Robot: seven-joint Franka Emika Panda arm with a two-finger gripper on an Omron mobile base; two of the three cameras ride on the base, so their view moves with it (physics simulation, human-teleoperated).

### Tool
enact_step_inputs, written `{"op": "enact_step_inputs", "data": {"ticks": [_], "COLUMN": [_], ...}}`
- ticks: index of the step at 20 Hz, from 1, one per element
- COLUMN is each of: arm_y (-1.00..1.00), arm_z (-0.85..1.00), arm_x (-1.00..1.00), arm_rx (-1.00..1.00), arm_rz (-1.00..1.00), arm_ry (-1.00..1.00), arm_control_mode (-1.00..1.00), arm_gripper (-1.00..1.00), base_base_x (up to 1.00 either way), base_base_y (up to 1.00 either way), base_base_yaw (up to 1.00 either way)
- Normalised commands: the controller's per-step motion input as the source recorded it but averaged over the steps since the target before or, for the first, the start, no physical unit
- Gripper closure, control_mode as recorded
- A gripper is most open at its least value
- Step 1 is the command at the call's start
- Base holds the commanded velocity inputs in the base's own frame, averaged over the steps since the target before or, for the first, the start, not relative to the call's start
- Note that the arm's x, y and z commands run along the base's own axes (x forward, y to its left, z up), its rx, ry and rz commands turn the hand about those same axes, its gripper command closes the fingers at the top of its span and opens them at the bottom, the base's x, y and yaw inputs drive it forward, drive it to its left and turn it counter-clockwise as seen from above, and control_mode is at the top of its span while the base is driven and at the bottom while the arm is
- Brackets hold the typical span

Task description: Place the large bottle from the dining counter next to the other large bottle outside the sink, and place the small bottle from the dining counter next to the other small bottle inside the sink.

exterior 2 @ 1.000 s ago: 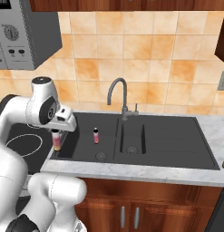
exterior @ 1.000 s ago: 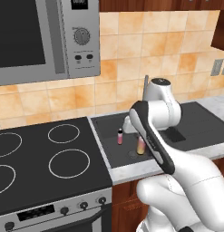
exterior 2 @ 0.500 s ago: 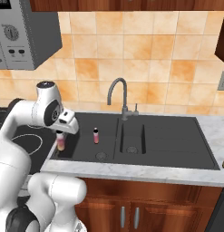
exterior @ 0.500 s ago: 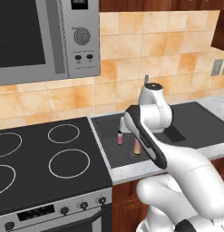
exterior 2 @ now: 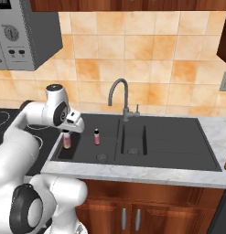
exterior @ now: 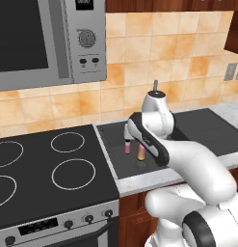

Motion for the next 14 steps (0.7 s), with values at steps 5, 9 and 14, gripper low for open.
{"op": "enact_step_inputs", "data": {"ticks": [5, 9, 14], "arm_y": [0.00, 0.00, 0.00], "arm_z": [-0.01, 0.00, 0.00], "arm_x": [0.54, 0.56, 0.44], "arm_rx": [0.00, 0.00, 0.00], "arm_rz": [0.07, 0.06, 0.05], "arm_ry": [0.00, 0.00, 0.00], "arm_control_mode": [-1.00, -1.00, -1.00], "arm_gripper": [1.00, 1.00, 1.00], "base_base_x": [0.00, 0.00, 0.00], "base_base_y": [0.00, 0.00, 0.00], "base_base_yaw": [0.00, 0.00, 0.00]}}
